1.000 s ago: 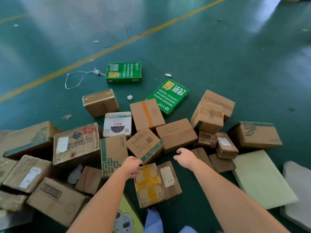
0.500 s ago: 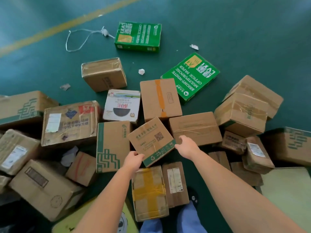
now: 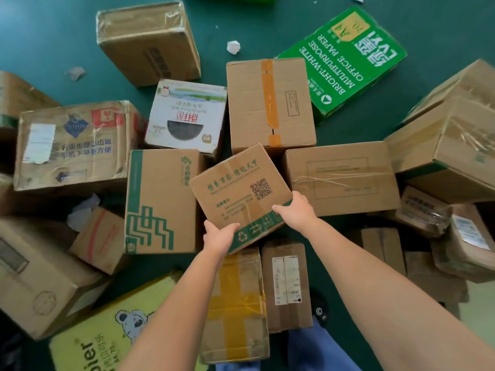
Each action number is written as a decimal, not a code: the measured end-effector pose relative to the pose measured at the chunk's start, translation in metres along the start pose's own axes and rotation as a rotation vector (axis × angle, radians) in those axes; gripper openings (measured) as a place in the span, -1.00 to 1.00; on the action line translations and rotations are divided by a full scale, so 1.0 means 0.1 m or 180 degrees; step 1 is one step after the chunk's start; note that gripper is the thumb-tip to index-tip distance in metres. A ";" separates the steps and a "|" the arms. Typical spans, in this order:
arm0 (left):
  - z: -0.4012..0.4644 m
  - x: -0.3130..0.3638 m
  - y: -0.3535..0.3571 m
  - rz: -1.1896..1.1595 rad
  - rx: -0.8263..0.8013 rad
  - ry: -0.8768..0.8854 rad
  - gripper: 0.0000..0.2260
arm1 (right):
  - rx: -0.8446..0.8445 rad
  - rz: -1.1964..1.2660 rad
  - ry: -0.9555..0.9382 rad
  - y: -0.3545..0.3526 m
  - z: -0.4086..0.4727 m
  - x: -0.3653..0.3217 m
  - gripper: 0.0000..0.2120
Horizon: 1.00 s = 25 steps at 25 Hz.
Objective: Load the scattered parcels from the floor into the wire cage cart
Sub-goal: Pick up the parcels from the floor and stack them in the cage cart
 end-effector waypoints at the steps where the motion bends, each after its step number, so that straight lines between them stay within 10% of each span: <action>1: -0.06 0.02 0.00 -0.0056 0.0061 0.0012 -0.31 | 0.0084 0.0087 0.0020 -0.04 -0.04 -0.02 -0.50; 15: -2.89 0.79 -0.69 0.0489 0.0022 0.1023 -0.54 | 0.0993 0.1249 0.0305 -1.55 -2.61 -0.95 -0.57; 25: -4.44 0.01 -0.67 0.1136 -0.0190 0.1311 -0.30 | 0.1219 0.1161 0.0364 -2.08 -4.69 -0.66 -0.31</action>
Point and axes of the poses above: each hand's wrist, its own z-axis towards the middle knuckle, its own y-axis out of the palm, x = y × z, the point moved 7 cm from there along z, towards the middle knuckle, and after that the axes turned 9 degrees about -y, right-handed, at the moved point
